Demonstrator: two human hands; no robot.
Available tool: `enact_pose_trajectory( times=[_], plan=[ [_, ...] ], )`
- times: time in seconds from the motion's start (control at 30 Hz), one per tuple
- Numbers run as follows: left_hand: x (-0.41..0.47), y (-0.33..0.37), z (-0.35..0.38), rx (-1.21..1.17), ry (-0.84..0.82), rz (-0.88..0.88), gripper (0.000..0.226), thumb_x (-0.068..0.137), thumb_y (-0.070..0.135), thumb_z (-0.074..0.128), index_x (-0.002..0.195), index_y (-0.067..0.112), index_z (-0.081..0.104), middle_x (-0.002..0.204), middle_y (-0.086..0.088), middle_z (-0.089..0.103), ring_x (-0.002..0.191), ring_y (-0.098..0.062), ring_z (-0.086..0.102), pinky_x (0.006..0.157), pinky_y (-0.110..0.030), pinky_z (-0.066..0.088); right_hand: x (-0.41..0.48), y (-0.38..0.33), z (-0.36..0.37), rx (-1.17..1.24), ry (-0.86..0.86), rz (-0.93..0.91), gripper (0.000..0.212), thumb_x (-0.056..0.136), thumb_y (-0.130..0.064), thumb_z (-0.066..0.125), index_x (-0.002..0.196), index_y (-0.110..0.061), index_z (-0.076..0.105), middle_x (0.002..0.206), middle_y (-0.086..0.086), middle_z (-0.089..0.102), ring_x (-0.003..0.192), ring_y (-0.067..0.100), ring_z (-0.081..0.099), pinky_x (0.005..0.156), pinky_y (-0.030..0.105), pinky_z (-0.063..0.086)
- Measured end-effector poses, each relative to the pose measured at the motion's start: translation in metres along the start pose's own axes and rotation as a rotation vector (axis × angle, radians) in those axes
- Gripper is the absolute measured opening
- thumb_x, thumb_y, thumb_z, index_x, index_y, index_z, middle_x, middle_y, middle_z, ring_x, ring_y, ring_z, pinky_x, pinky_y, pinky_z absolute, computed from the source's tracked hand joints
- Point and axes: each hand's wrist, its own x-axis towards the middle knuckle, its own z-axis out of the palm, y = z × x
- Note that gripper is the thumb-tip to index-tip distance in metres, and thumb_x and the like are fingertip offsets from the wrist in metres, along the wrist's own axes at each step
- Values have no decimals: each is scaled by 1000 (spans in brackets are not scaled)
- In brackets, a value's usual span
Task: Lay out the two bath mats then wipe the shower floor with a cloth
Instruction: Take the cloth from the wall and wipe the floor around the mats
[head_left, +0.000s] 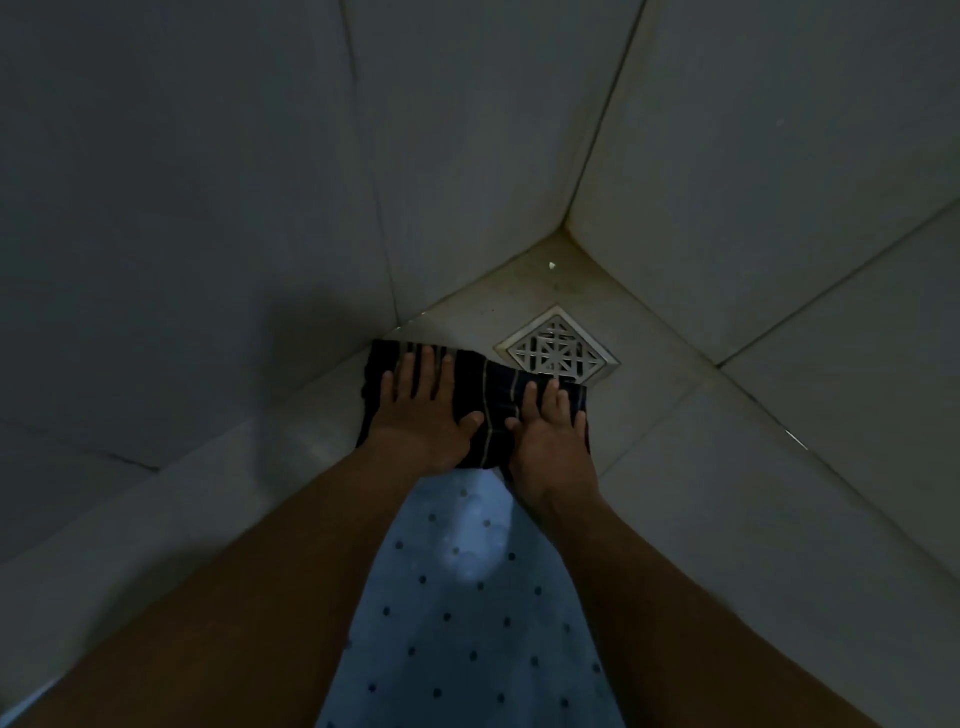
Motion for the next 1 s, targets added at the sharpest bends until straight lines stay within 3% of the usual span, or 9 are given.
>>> enact_pose_trajectory(
  times=[0.07,0.17,0.27,0.53,0.77,1.0],
  plan=[
    [0,15,3,22,-2,34,83,101,63,17,154,16,-26,160,-11,-33,148,-31,-30,121,-50,-16,-17,12,-4,45,28,45,63,107,-30,34,160,-11,5,167,13,-6,153,28,-9,121,45,-4],
    [-5,36,8,23,0,75,83,101,62,17,154,15,-26,160,-12,-34,147,-32,-32,120,-51,-17,-37,34,-7,-18,35,13,63,105,-29,38,160,-13,11,167,10,-10,153,27,-14,120,44,-8],
    [-8,54,14,13,4,97,84,101,62,17,154,14,-26,159,-13,-36,147,-32,-32,120,-51,-16,-41,56,-18,46,-7,16,64,108,-30,33,160,-12,0,166,10,-10,153,26,-14,121,42,-8],
    [-6,74,19,-17,123,84,75,102,58,14,158,14,-12,165,-13,-22,151,-32,-22,120,-51,-16,-43,77,-40,168,-26,60,65,107,-42,25,159,-11,-1,166,11,-8,152,22,-12,117,33,-11],
    [-5,67,16,-68,99,129,73,103,53,12,157,15,-20,163,-12,-27,149,-30,-28,118,-49,-20,-37,54,-28,19,53,167,63,107,-39,14,158,-5,-1,166,16,-8,153,27,-11,122,42,-9],
    [1,69,15,-45,46,115,73,103,53,12,154,16,-25,161,-11,-32,147,-30,-32,117,-49,-22,-31,59,-31,19,-35,160,62,106,-44,14,158,-20,-11,165,12,-16,151,26,-17,118,43,-15]
  ],
)
